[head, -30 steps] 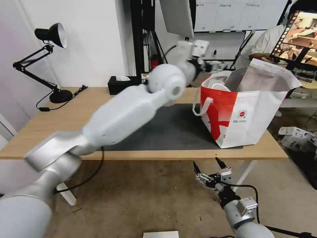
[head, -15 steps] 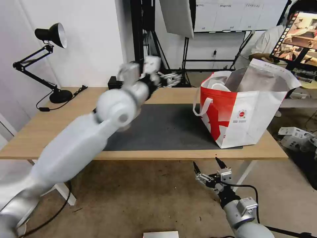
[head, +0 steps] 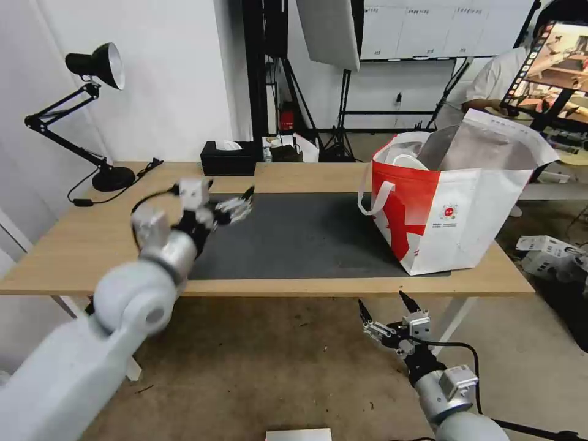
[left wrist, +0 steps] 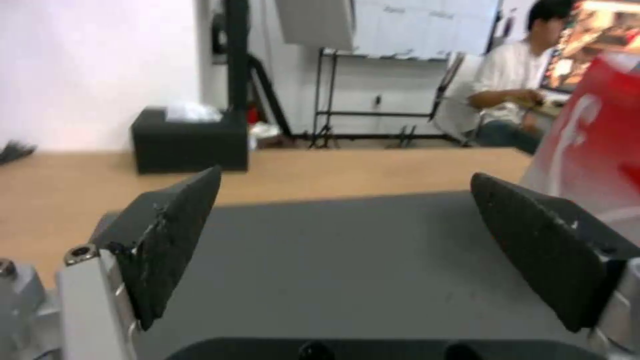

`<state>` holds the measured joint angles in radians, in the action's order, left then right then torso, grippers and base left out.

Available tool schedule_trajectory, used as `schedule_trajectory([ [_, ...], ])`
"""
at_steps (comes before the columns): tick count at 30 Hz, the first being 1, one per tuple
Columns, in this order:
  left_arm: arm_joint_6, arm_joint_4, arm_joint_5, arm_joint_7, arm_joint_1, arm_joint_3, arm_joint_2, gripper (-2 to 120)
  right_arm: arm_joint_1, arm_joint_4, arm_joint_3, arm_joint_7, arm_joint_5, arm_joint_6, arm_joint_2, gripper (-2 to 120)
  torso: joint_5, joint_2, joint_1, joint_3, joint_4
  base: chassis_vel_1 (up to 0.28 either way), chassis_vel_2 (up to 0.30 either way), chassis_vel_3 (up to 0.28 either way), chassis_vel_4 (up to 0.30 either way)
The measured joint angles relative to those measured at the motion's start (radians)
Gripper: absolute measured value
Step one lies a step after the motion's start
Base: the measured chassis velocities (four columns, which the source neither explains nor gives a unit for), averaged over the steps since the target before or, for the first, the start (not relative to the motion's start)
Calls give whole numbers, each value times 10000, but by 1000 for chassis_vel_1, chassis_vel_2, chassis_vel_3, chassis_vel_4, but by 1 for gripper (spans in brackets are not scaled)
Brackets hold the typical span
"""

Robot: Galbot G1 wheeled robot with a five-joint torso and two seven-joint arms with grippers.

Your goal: Pick up the trash from the table and place it into the takeout bag.

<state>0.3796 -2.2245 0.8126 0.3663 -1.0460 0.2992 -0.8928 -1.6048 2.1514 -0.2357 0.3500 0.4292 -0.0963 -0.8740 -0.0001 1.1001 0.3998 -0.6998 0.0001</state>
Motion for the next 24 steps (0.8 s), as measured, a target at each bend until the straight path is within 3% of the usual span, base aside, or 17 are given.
schedule_trajectory([
  [10,-1105,611,-1882,-277,-1980,462,-910,100,0,0,0,-1,0,0,-1,100,1,0,1,-1,-3,0,0,0,0],
  [24,-1246,675,-3401,-175,-3881,863,-2091,100,0,0,0,0,0,0,0,100,1,0,1,-1,-1,0,0,0,0],
])
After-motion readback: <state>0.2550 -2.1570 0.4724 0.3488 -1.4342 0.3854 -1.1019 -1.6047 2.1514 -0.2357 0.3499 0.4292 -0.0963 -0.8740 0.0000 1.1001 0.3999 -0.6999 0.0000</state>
